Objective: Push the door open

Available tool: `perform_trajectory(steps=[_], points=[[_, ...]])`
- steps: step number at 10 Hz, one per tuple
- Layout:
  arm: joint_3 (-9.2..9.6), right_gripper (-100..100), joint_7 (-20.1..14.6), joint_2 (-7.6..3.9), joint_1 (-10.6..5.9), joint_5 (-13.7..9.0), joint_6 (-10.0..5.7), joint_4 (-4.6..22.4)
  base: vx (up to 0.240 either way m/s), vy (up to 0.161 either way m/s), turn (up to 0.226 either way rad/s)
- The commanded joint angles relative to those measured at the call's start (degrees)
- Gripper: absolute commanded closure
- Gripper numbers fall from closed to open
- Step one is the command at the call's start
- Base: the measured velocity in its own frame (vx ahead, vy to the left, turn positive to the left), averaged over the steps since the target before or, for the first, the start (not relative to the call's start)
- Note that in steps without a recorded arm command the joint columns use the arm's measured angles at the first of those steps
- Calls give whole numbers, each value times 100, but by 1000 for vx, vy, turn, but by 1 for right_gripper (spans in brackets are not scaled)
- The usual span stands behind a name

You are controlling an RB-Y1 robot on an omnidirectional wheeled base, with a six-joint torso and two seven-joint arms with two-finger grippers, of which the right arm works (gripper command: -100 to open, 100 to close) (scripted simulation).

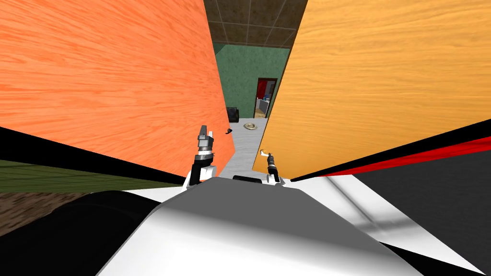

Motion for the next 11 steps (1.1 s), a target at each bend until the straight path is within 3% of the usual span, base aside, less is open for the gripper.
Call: perform_trajectory(steps=[1,2,7,9,11], points=[[-16,100,-9,-52,165,0,164,-286,11,-11,26],[-152,100,40,-53,147,-71,171,-336,97,57,-96],[-417,100,136,19,112,-207,184,-312,166,92,-84],[-417,100,136,19,112,-207,184,-312,100,27,-20],[-566,100,189,107,93,-284,191,-298,159,77,-90]])
